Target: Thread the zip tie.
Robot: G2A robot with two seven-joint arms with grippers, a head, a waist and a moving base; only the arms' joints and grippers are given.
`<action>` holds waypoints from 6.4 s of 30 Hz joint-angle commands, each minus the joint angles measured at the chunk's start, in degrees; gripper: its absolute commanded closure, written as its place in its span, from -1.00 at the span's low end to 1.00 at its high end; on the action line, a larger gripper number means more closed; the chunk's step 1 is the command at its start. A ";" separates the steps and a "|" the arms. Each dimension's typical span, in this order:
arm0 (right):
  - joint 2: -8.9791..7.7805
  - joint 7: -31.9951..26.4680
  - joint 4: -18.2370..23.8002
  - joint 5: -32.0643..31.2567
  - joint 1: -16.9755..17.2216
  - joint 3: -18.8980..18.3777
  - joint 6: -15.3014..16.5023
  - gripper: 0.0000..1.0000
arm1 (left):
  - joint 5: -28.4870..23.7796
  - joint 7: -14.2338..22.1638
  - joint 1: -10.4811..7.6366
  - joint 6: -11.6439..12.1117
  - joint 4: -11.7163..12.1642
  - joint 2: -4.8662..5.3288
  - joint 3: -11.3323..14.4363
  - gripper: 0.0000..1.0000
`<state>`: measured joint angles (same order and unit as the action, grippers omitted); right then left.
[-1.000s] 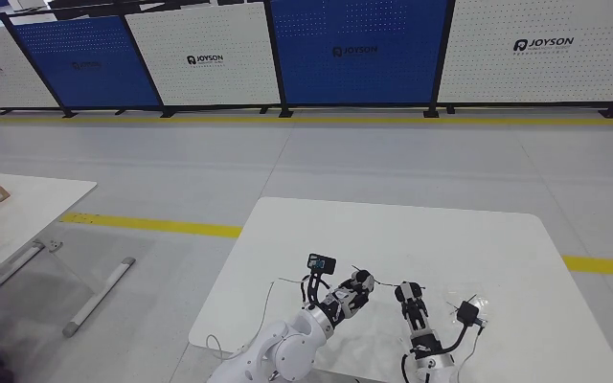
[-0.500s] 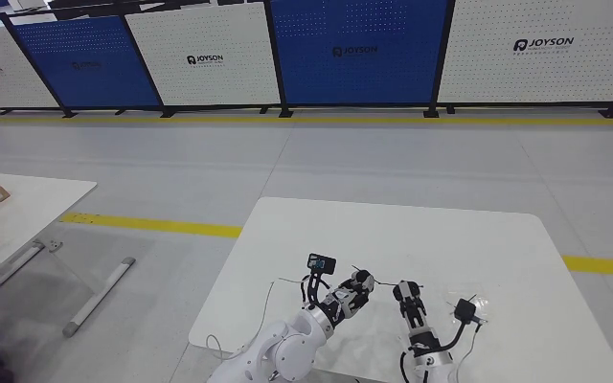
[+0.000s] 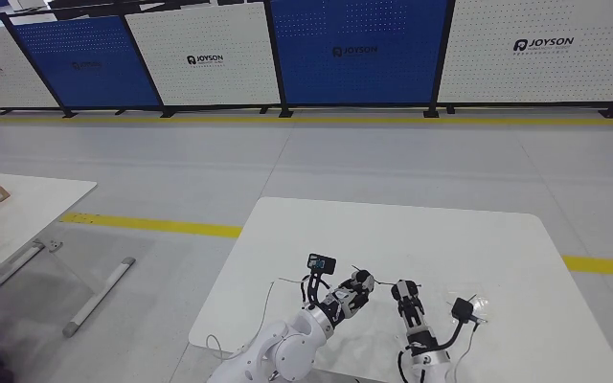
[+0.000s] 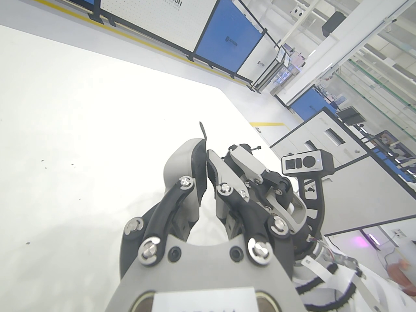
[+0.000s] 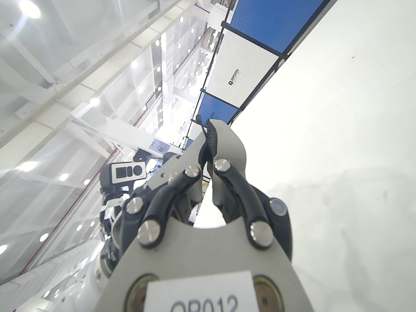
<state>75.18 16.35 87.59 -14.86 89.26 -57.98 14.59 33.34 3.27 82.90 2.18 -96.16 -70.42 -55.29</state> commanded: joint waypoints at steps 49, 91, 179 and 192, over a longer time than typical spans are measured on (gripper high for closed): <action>1.38 -2.82 0.30 0.70 1.57 -2.98 2.38 1.00 | 0.00 0.00 0.00 0.00 0.00 0.00 0.00 1.00; 2.79 -2.54 -0.06 -1.57 1.92 -3.63 1.44 1.00 | 0.00 0.00 0.00 0.00 0.00 0.00 0.00 1.00; 3.55 -9.06 2.49 0.87 4.30 -7.63 4.55 1.00 | -11.91 3.96 -1.22 7.34 1.74 -0.22 -0.57 1.00; 3.64 -8.79 2.40 0.26 4.56 -7.72 4.72 1.00 | -3.96 0.50 -0.75 2.72 0.53 -0.30 1.04 0.20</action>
<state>78.81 7.40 89.95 -14.39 93.76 -65.70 19.30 29.25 3.82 82.11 4.99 -95.52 -70.69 -54.46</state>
